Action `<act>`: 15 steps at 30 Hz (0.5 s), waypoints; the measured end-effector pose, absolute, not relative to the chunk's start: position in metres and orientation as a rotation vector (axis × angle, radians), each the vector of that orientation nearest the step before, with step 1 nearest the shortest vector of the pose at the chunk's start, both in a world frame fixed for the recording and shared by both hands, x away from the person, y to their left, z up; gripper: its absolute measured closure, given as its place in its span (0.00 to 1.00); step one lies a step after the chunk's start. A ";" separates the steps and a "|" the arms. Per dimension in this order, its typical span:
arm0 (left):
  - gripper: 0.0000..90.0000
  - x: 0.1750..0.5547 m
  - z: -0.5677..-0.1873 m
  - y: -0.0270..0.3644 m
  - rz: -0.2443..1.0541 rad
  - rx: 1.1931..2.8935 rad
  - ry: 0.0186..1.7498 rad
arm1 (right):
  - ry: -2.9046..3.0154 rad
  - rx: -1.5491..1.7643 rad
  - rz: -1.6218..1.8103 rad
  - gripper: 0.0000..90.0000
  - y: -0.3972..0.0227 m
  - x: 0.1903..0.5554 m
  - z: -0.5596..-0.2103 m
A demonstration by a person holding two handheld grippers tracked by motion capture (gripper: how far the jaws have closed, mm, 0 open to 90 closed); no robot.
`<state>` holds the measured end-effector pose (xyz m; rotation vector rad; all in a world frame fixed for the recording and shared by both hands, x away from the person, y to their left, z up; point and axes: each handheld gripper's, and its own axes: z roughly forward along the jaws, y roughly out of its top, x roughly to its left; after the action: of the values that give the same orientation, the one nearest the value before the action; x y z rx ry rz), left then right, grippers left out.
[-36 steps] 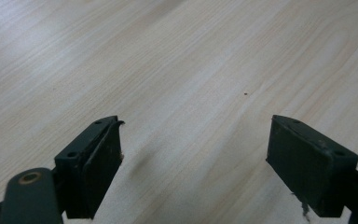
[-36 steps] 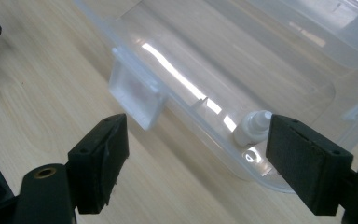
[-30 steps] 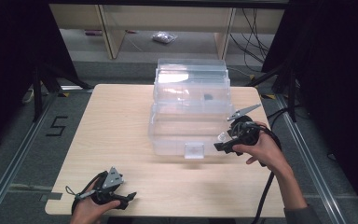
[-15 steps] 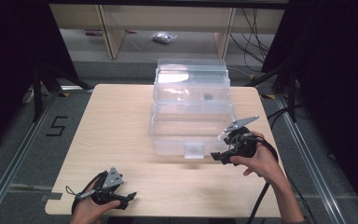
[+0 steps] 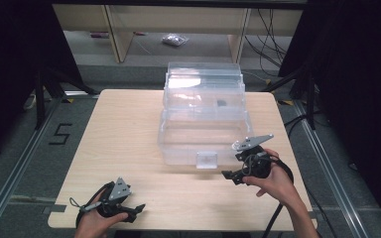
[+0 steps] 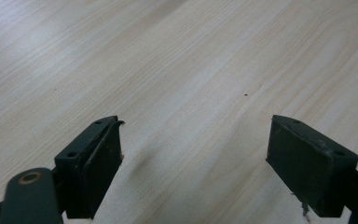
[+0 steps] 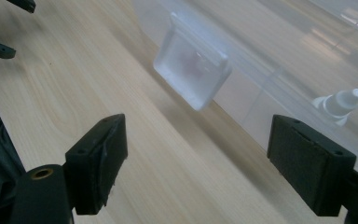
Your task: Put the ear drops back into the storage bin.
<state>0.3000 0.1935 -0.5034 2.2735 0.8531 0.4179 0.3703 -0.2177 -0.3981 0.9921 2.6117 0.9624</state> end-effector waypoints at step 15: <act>0.19 0.300 -0.503 0.193 0.417 2.263 0.854 | 2.570 1.012 0.974 0.22 -0.219 0.362 -0.431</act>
<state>0.2997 0.1933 -0.5031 2.2631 0.8543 0.4169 0.3619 -0.2187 -0.4314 1.0120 2.5699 0.9744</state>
